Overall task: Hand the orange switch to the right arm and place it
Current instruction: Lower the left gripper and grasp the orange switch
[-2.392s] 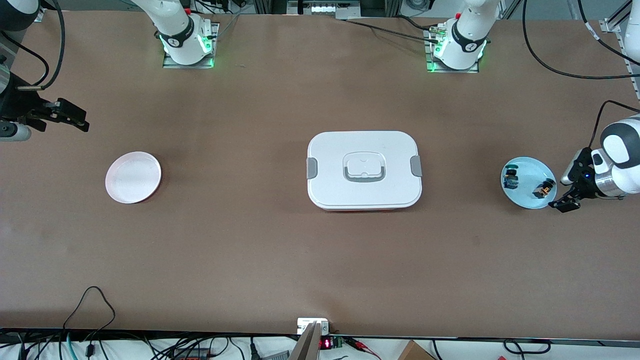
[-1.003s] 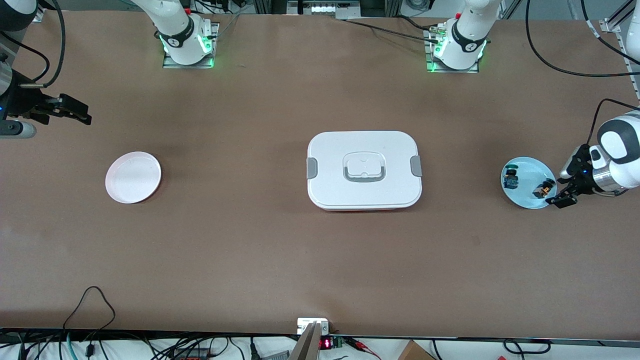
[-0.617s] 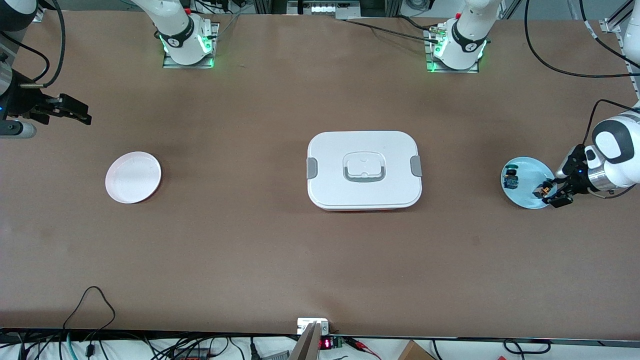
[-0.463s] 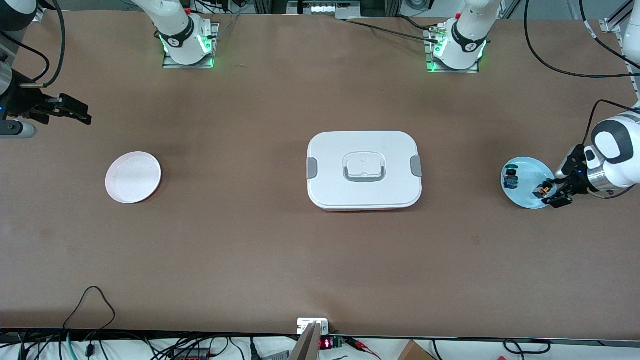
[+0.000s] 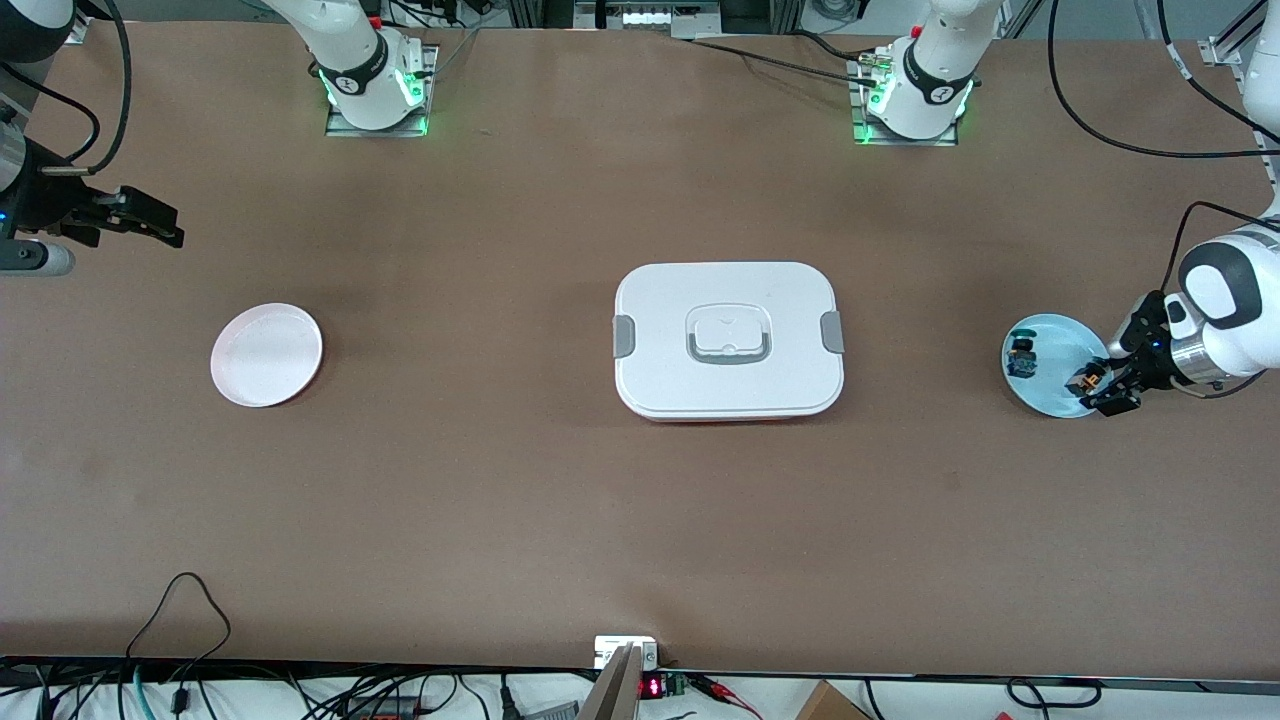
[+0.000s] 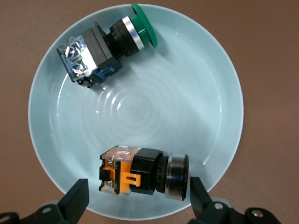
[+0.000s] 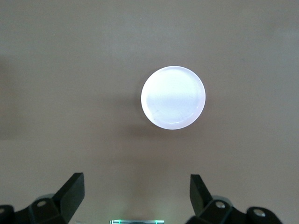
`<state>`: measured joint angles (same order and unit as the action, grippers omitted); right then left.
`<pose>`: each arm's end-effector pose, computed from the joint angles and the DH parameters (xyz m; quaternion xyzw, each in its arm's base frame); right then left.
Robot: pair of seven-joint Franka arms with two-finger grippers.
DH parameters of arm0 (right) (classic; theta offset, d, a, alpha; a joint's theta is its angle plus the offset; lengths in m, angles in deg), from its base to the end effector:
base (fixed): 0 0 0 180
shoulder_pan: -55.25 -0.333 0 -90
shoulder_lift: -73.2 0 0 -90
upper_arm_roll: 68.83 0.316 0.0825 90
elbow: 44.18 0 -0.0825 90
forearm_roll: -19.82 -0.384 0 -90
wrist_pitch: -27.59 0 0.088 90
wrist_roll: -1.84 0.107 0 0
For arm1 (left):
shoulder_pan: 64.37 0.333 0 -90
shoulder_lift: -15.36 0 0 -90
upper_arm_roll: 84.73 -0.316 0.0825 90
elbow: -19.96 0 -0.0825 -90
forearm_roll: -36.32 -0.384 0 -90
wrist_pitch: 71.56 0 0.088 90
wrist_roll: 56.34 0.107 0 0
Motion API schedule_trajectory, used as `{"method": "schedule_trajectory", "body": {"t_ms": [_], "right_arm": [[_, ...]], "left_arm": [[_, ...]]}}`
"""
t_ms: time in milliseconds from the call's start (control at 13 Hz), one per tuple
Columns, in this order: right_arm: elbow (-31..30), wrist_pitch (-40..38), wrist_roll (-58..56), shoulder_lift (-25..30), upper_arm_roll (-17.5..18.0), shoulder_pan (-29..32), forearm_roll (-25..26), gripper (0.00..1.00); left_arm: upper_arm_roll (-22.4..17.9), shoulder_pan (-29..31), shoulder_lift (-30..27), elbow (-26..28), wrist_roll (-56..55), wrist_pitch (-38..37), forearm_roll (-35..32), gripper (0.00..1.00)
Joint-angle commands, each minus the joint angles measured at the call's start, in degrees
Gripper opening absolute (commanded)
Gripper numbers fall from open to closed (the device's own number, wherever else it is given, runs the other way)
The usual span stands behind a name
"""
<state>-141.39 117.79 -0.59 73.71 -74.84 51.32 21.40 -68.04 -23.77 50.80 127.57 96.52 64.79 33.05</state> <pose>0.5456 -0.0230 0.5706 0.9983 0.0039 -0.0572 0.0111 0.5689 0.2606 0.1834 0.4297 -0.8994 0.0647 0.0465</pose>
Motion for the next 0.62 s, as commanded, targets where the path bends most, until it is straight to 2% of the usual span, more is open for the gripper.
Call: {"method": "schedule_trajectory", "body": {"t_ms": [0,77,231,540], "right_arm": [[0.44,-1.25,-0.30,0.28,0.03,0.15,-0.61,1.00],[0.44,-1.25,-0.30,0.28,-0.06,0.15,-0.61,1.00],[0.44,-1.34,-0.30,0.28,-0.06,0.15,-0.61,1.00],[0.44,-1.25,-0.30,0.28,0.03,0.15,-0.61,1.00]], "left_arm": [[0.54,0.53,0.06,0.58,2.09,1.03,-0.59,0.65],[0.54,0.96,0.06,0.58,2.10,1.20,-0.42,0.42],[0.54,0.97,0.06,0.50,2.27,1.20,-0.42,0.23],[0.63,0.70,-0.11,0.06,2.19,0.85,-0.42,0.10]]}}
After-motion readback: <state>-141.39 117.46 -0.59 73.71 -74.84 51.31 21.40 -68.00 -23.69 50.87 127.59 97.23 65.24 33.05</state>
